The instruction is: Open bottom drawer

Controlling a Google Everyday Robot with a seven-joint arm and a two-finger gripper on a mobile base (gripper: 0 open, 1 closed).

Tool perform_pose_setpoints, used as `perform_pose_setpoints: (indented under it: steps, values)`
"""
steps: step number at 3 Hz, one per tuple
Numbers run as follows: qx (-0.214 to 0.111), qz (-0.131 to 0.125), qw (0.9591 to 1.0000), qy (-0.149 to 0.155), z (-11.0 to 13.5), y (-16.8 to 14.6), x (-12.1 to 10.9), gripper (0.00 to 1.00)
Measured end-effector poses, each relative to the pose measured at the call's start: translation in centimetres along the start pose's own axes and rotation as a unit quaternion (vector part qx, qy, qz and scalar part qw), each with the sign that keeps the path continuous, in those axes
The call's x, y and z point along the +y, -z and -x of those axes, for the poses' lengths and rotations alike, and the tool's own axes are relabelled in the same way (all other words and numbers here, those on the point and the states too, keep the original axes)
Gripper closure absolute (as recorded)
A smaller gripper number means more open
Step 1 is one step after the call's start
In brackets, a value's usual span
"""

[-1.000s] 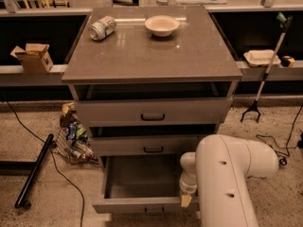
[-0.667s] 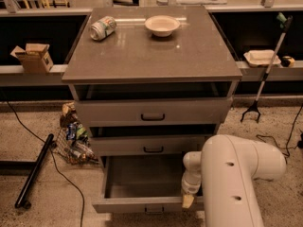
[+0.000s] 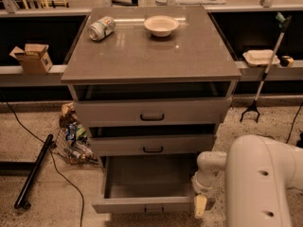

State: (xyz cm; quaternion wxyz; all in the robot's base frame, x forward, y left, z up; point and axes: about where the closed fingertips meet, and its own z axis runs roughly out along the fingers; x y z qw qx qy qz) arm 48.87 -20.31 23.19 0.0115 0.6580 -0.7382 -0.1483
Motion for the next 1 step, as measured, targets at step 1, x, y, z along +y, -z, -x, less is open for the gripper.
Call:
perform_pose_setpoints:
  steps: [1]
  values:
    - [-0.028, -0.014, 0.9995, 0.001, -1.94, 2.88, 0.9, 0.0]
